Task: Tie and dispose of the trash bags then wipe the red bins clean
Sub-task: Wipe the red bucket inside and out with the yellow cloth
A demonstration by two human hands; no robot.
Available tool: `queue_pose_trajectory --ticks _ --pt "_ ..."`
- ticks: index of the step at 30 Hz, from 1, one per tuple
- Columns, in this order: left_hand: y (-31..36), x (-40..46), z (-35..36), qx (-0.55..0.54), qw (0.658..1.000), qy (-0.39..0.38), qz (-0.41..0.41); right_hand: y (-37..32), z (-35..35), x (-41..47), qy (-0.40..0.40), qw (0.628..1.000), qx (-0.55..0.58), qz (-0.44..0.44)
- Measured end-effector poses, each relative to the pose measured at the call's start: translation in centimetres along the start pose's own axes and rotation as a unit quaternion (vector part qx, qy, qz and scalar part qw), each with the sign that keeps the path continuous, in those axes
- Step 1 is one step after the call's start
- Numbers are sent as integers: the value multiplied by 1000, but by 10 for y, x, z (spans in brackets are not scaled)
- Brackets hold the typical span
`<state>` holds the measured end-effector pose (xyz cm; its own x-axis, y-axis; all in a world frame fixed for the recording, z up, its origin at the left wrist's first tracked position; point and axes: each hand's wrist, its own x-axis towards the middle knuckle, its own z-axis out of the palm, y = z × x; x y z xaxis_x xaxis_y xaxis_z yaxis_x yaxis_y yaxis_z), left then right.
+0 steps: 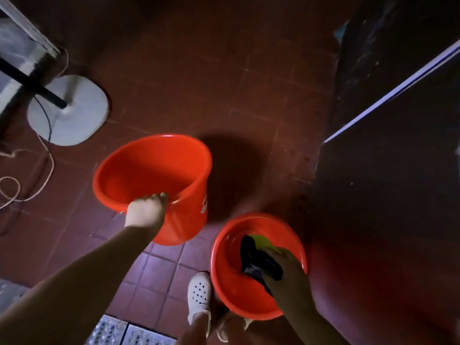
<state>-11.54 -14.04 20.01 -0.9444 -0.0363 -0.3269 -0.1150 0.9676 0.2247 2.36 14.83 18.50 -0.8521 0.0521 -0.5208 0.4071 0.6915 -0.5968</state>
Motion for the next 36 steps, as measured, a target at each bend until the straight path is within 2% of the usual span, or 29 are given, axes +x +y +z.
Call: queue_pose_trajectory --ticks 1,4,7,13,17,20,22,23,25,28,29,30,32,33,36 --pt "-4 13 15 27 999 -30 -14 8 11 19 -4 1000 6 3" --pt "-28 45 75 68 997 -37 -16 31 40 64 13 999 38 7" --pt "-36 65 121 142 985 43 83 49 62 92 35 998 59 7" --pt "-46 59 202 146 974 59 162 73 90 111 30 995 85 41" --pt "-45 46 230 143 978 38 148 72 95 106 42 990 115 70" --pt "-47 38 231 139 984 -51 99 71 93 99 50 986 128 89" --pt "-48 35 231 142 978 -141 60 72 92 94 44 984 138 104" --pt "-49 35 232 143 976 -162 33 72 92 92 44 982 145 111" --pt "-46 30 228 114 983 -142 28 73 92 86 53 978 161 123" --pt "-33 3 231 28 992 -40 114 74 93 77 68 974 168 135" --pt "-27 -8 236 -7 990 -54 127 76 94 75 71 972 173 142" --pt "-19 -16 243 -33 989 -100 103 77 95 73 73 970 179 148" --pt "-6 -28 258 -70 973 -220 -3 80 98 68 80 966 190 156" --pt "0 -31 266 -97 961 -252 -53 82 98 65 85 964 194 158" --pt "18 -33 277 -141 945 -270 -122 89 95 57 90 961 206 162"
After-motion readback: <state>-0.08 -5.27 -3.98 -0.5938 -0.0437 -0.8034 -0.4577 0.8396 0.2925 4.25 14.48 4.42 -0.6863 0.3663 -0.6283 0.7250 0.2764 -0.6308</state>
